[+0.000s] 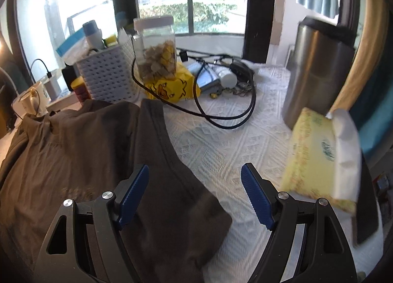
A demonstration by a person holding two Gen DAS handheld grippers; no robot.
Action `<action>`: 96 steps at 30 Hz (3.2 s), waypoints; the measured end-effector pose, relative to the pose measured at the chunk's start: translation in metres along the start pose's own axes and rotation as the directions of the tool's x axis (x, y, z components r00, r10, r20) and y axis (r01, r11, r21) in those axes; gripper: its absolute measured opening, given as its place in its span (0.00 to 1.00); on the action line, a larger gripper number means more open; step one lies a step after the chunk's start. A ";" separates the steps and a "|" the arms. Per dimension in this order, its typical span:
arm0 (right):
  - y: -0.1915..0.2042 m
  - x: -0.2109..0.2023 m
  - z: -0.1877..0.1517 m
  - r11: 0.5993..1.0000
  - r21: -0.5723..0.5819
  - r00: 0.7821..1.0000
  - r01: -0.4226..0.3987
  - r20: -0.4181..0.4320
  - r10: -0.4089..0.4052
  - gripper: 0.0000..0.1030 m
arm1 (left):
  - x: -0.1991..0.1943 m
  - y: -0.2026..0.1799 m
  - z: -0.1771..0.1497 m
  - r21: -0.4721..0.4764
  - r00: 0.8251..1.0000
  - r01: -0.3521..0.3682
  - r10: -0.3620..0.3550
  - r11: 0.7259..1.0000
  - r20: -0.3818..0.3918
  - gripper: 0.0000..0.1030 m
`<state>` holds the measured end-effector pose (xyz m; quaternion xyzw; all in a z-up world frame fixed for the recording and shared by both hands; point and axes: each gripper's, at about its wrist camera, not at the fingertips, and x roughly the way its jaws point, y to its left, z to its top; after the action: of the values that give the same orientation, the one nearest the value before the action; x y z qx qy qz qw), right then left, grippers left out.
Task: Fold small clothes
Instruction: 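Grasp the side edge of the brown T-shirt with the right tool, then fold the held side edge inward over the shirt body, open right tool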
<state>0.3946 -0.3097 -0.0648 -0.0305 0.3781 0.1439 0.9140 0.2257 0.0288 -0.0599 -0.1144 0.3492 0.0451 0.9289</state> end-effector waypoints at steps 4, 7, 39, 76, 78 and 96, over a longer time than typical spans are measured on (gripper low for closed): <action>-0.005 0.018 -0.002 1.000 0.011 0.998 0.000 -0.058 0.001 0.73 | 0.013 0.003 0.005 -0.012 0.999 -0.016 0.015 1.000 -0.028 1.00; -0.005 0.025 -0.005 1.000 0.012 0.996 -0.012 -0.093 0.013 0.68 | 0.018 0.003 0.006 -0.017 0.999 -0.023 0.022 1.000 -0.042 1.00; 0.047 -0.062 0.008 0.990 -0.136 0.995 -0.032 0.085 0.044 0.05 | -0.009 0.024 -0.004 -0.057 0.998 -0.053 0.052 0.997 -0.023 1.00; 0.115 -0.073 -0.022 0.959 -0.157 0.972 -0.234 -0.057 0.228 0.45 | -0.048 0.063 -0.029 -0.098 0.999 -0.050 0.052 0.994 0.014 1.00; 0.099 -0.064 -0.016 0.972 -0.128 0.980 -0.197 -0.059 0.191 0.45 | -0.043 0.060 -0.026 -0.088 0.999 -0.053 0.054 0.995 0.008 1.00; 0.052 0.033 0.011 0.935 0.059 0.923 -0.350 -0.148 0.355 0.07 | 0.007 0.050 -0.004 -0.043 0.993 -0.098 0.095 0.994 -0.066 1.00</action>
<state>0.4094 -0.2502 -0.0768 0.0413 0.4501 0.2968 0.8412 0.2203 0.0758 -0.0769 -0.1204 0.3828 0.0942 0.9111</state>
